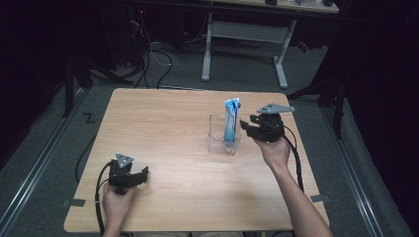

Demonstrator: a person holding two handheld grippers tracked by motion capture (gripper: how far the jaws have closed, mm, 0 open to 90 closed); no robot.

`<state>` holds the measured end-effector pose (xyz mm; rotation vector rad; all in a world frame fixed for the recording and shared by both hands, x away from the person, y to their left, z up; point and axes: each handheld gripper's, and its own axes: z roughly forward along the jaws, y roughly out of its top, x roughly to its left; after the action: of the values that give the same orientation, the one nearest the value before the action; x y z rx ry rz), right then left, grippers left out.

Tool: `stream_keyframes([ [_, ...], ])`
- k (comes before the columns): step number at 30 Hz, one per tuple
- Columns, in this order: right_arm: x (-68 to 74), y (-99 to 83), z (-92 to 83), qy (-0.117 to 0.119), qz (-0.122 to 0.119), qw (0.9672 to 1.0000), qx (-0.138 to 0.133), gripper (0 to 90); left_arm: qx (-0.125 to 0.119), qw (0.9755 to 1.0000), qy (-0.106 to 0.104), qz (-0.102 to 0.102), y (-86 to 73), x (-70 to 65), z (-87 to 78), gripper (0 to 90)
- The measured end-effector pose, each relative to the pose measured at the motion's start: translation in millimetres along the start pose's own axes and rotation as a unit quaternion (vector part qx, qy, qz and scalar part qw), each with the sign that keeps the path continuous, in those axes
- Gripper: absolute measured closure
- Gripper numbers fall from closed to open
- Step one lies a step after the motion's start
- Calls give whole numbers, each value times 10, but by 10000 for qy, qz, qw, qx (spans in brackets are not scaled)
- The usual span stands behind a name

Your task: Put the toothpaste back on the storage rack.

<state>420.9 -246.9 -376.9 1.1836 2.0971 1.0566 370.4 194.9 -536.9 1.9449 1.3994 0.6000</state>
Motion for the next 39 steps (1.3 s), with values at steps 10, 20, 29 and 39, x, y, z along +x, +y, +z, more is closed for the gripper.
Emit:
stream_keyframes([
  [10, -28, -146, -97, 5, 108, 9999, -48, 542, 2, 10000, -1, 4, 0, 1, 0, 232],
  [20, -118, -354, -203, -18, 346, 9993, -110, 542, 1, 10000, 4, -13, 1, -3, 1, 232],
  [29, -142, -512, -267, -24, 466, 9989, -101, 542, 1, 10000, 3, -15, 1, -3, 1, 232],
  [39, -165, -652, -313, -31, 598, 9982, -94, 542, -1, 10000, 8, -17, 0, -5, 2, 232],
])
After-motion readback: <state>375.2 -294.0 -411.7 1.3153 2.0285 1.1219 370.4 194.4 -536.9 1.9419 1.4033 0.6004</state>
